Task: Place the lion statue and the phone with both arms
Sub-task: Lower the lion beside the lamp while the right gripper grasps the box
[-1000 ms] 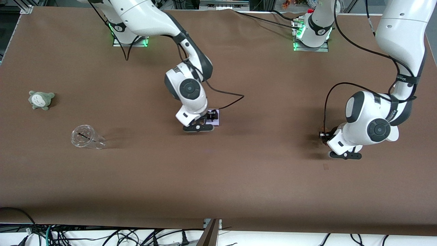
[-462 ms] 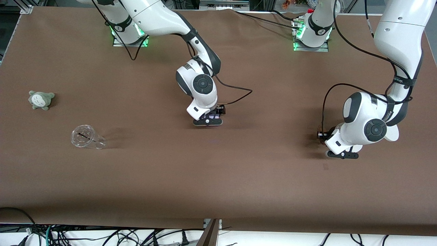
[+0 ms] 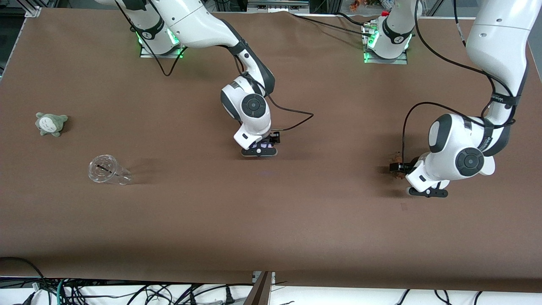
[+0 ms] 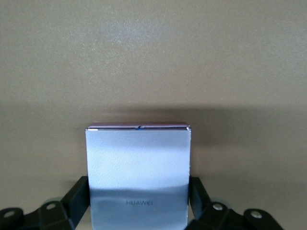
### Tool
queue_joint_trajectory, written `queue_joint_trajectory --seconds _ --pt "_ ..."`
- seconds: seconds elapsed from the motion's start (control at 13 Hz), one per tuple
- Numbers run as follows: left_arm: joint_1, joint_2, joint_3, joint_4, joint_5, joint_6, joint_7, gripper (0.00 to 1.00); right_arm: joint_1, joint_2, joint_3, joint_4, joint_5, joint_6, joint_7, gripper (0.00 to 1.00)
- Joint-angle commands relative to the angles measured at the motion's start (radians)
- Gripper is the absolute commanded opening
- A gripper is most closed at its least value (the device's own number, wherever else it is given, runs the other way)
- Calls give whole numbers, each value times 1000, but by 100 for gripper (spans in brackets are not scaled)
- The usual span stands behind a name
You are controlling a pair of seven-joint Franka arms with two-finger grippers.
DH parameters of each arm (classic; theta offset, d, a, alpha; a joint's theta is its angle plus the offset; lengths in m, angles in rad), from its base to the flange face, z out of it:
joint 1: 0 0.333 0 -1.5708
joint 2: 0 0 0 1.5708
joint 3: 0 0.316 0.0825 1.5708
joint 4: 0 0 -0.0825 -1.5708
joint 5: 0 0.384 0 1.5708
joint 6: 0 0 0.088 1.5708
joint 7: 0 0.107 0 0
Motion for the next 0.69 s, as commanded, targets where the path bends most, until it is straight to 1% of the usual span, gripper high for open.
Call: queue_joint_trajectory --seconds 0.0,0.15,0.31,0.46,0.62 --pt "-7 -83 -30 58 15 -162 -1 100 12 10 -9 19 8 8 21 40" --pt "-8 -143 -46 87 21 -225 -2 100 9 3 -12 19 8 8 15 38" --pt "-8 -177 -65 154 9 -328 -2 100 -13 -7 -22 40 6 -2 -8 38" --pt "-8 -182 -95 286 9 -467 0 100 -88 -26 -23 45 -3 -34 -35 38" --pt "-8 -183 -113 404 5 -575 6 100 -175 -48 -24 57 -1 -105 -132 38"
